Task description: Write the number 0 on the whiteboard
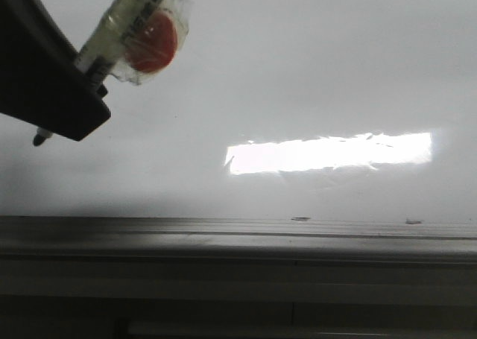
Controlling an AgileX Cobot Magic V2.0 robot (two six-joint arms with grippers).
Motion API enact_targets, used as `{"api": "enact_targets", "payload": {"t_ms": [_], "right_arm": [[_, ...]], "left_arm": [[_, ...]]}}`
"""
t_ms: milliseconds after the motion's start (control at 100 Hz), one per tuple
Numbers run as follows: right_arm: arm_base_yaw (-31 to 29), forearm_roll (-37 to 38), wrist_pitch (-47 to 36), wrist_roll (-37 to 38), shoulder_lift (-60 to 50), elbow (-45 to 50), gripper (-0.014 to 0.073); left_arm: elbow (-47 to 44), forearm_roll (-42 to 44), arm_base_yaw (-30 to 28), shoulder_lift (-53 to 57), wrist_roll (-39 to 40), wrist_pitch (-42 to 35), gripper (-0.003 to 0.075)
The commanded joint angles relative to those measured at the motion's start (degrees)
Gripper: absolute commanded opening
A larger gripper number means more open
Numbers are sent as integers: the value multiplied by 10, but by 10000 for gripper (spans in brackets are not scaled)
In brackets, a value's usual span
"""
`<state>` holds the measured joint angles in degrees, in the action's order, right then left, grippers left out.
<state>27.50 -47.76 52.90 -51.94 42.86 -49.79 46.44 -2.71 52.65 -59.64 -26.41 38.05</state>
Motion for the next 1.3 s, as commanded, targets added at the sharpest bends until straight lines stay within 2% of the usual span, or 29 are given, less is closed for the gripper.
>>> {"api": "enact_targets", "payload": {"t_ms": [0,180,330,530,1160,1290], "right_arm": [[31,-8,-29,-17,34,-32,351],[86,-13,-83,-42,70,-55,351],[154,-12,-120,-48,102,-58,351],[245,8,-224,-48,148,-58,351],[252,10,-252,-46,210,-60,344],[254,9,-249,-46,210,-63,278]], "left_arm": [[20,43,33,25,-18,-25,-20],[20,82,68,43,-18,-32,-20],[20,88,71,44,-18,-32,-20],[20,88,71,44,-18,-34,-20],[20,53,71,102,-18,-44,-19],[20,47,71,98,-18,-47,-19]]}}
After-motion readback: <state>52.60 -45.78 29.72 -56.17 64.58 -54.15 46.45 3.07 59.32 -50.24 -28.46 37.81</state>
